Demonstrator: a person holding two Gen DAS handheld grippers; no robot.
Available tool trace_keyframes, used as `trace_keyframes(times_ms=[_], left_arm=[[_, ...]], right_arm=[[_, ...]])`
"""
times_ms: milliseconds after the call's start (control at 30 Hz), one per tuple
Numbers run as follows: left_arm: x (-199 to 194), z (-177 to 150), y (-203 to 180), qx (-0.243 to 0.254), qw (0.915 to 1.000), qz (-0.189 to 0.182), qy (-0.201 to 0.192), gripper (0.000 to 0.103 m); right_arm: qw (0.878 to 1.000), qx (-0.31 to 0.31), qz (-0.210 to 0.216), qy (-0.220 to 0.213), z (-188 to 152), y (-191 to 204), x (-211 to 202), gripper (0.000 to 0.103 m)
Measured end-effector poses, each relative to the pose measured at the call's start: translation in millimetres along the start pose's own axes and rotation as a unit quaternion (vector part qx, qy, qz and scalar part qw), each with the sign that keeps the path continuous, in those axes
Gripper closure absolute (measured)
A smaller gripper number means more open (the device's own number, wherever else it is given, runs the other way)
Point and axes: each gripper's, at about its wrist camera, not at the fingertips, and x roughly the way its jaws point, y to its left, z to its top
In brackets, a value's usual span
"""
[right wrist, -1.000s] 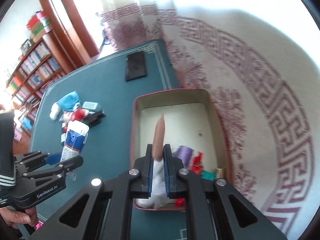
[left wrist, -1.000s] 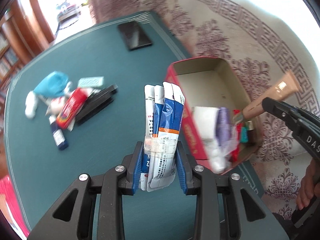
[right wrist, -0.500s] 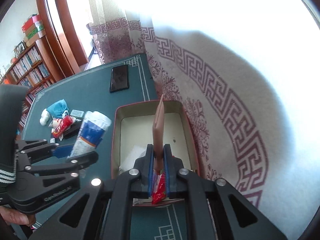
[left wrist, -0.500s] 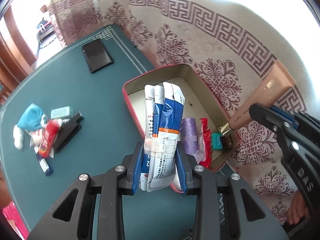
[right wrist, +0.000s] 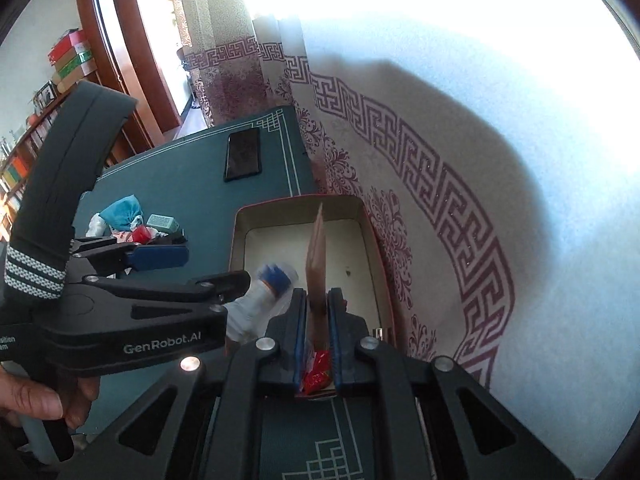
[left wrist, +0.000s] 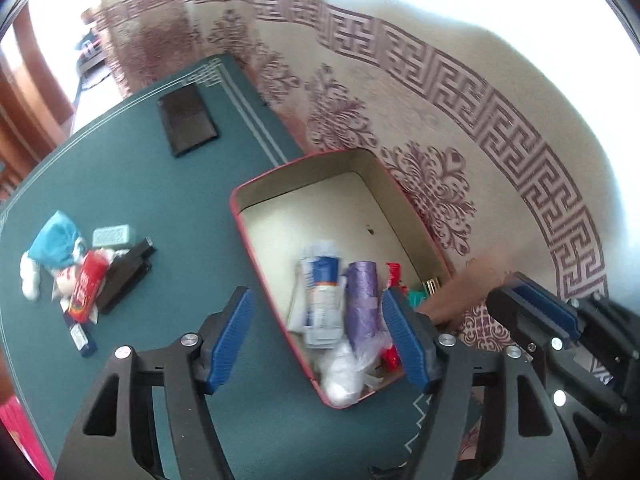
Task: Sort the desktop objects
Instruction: 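Carry the toothpaste tubes and lipstick tube into the red tin and release both, then move both open tools back over the table toward the cotton and cloth bag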
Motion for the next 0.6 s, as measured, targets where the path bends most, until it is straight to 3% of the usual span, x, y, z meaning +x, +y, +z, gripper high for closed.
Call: trace_keyframes(times_ms=[67, 100, 167, 200, 233, 467, 600], left_arm=[[-2, -2, 11, -0.022, 0.9997, 0.004, 0.002, 0.032], [-4, -4, 16, -0.034, 0.9994, 0.007, 0.001, 0.032], [-7, -10, 29, -0.057, 0.9983, 0.015, 0.002, 0.032], [-8, -13, 35, -0.067, 0.9976, 0.019, 0.003, 0.032], [-9, -16, 39, -0.074, 0.9970, 0.023, 0.005, 0.032], [-17, -41, 74, -0.125, 0.9910, 0.044, 0.016, 0.032], [-20, -60, 94, -0.156, 0.9859, 0.055, 0.025, 0.032]], right_arm=[[1.000, 0.003, 0.002, 0.002, 0, 1, 1, 0.088], [1.000, 0.007, 0.006, 0.003, 0, 1, 2, 0.082], [1.000, 0.019, 0.016, 0.005, -3, 0, 2, 0.057], [1.000, 0.026, 0.017, 0.003, -3, 0, 3, 0.034], [0.999, 0.033, 0.018, -0.001, -3, -1, 2, 0.024], [0.997, 0.060, 0.044, 0.025, -2, 8, 17, 0.023], [0.996, 0.044, 0.055, 0.046, -3, 27, 28, 0.023]])
